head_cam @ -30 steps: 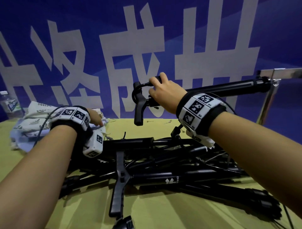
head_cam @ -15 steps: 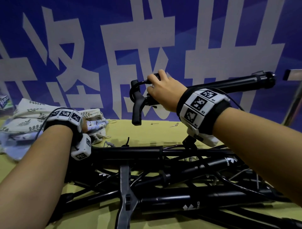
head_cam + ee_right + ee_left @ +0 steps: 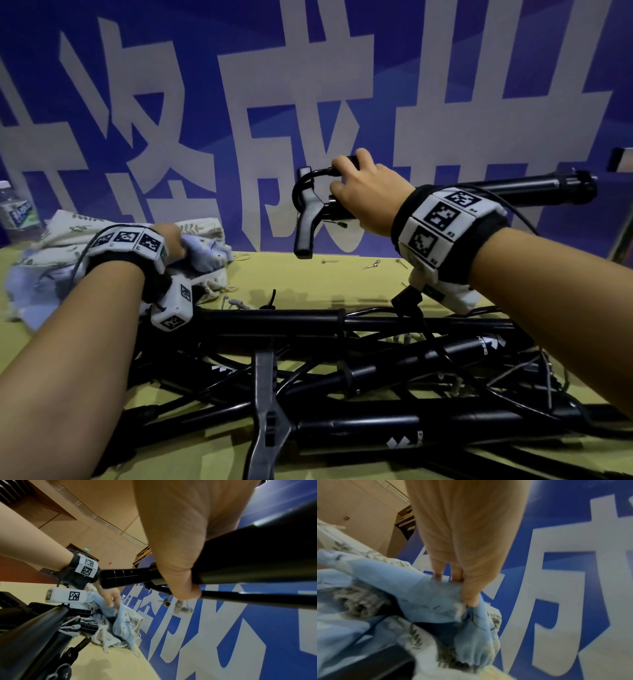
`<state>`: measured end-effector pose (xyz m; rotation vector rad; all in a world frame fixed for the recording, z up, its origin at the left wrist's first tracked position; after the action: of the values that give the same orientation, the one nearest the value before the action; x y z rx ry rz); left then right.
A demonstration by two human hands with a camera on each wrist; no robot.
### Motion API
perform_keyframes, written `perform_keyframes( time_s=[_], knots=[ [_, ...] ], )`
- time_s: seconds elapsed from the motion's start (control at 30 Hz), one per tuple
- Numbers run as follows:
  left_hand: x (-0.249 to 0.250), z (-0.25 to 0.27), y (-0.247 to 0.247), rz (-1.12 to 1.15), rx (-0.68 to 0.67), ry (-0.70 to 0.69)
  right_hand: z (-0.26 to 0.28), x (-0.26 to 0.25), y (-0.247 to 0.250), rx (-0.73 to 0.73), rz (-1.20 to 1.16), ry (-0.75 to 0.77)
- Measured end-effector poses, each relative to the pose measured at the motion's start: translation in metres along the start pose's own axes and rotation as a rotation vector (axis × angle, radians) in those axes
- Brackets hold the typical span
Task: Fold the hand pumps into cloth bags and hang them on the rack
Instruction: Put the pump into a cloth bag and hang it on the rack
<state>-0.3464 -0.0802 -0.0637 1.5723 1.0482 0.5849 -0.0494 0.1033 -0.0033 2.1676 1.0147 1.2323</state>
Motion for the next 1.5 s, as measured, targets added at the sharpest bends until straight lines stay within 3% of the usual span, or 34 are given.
perform_keyframes(
  time_s=[0.07, 0.13, 0.2, 0.3, 0.5, 0.67, 0.8, 1.0, 1.13, 1.27, 1.4, 1.5],
  knots=[
    [0.003, 0.0, 0.031, 0.143, 0.189, 0.096, 0.001, 0.004, 0.004, -0.001, 0.007, -0.01],
    [0.004, 0.002, 0.072, 0.299, 0.526, 0.181, 0.004, 0.009, 0.009, 0.004, 0.005, -0.019],
    [0.004, 0.005, 0.11, 0.466, 0.807, 0.162, 0.008, 0.015, 0.015, 0.0, 0.005, -0.034],
    [0.02, 0.016, 0.158, 0.595, 0.903, 0.034, 0.021, 0.028, 0.024, 0.005, -0.001, -0.074],
    [0.083, 0.059, 0.212, 0.7, 0.808, -0.313, 0.066, 0.071, 0.049, 0.001, -0.007, -0.181],
    [0.148, 0.105, 0.245, 0.664, 0.45, -0.412, 0.12, 0.104, 0.062, -0.032, -0.015, -0.261],
    [0.189, 0.135, 0.263, 0.648, 0.26, -0.45, 0.162, 0.123, 0.072, -0.026, -0.038, -0.329],
    [0.23, 0.161, 0.287, 0.8, 0.122, -0.519, 0.204, 0.15, 0.088, 0.005, -0.021, -0.399],
    [0.264, 0.173, 0.274, 0.526, 0.151, -0.627, 0.231, 0.165, 0.091, 0.012, 0.002, -0.459],
    [0.301, 0.187, 0.234, 0.086, 0.039, -0.74, 0.25, 0.171, 0.089, -0.017, 0.014, -0.487],
    [0.329, 0.236, 0.217, 0.175, 0.075, -1.068, 0.261, 0.167, 0.082, -0.054, 0.019, -0.47],
    [0.343, 0.27, 0.204, 0.102, -0.109, -1.24, 0.265, 0.163, 0.076, -0.069, 0.028, -0.445]
  ],
)
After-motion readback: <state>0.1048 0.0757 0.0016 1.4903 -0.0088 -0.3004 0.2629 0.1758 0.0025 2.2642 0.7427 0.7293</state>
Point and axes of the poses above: each hand's wrist, its own z-axis away from the middle knuckle, its own y-axis out of the back of the hand, x = y × z, the point moved 1 cm from there along -z, towards the middle knuckle, and after that the axes turned 8 degrees about x, right-handed, at the moved point
